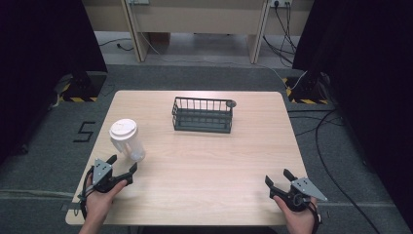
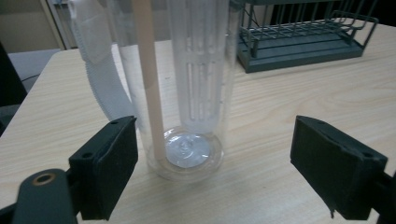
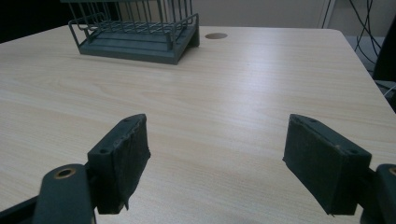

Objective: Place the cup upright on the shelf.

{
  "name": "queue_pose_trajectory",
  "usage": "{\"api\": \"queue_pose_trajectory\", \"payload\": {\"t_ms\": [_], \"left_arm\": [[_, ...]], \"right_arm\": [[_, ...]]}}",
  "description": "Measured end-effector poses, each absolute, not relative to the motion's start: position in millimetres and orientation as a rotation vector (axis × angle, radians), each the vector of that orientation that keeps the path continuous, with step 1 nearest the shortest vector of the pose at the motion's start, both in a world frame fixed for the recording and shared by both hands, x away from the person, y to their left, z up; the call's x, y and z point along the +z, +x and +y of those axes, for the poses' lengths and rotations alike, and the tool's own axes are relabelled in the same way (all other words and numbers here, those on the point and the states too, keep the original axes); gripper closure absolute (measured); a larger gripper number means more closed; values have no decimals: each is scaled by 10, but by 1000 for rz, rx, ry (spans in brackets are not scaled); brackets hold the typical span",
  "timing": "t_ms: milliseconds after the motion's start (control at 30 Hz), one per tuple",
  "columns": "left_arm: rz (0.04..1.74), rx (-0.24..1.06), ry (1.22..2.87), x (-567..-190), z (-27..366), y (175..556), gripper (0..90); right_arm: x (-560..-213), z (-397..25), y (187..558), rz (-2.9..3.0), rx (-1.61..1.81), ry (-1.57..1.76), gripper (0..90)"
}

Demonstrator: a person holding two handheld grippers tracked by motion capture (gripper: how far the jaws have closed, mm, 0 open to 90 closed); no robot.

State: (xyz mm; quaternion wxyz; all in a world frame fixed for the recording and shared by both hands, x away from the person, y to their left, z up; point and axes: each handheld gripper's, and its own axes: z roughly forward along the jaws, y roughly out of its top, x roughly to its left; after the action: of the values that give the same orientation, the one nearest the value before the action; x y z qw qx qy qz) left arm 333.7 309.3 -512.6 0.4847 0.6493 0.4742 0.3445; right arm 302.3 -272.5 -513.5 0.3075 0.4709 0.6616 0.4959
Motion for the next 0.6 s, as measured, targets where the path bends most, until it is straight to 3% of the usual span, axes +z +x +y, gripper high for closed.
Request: {"api": "queue_pose_trajectory", "payload": {"t_ms": [600], "left_arm": [[1165,828,1566,-5096,3096,3554,145]], "right_arm": [[-5135,-2727,3025,1749,1313,1253,226]]}}
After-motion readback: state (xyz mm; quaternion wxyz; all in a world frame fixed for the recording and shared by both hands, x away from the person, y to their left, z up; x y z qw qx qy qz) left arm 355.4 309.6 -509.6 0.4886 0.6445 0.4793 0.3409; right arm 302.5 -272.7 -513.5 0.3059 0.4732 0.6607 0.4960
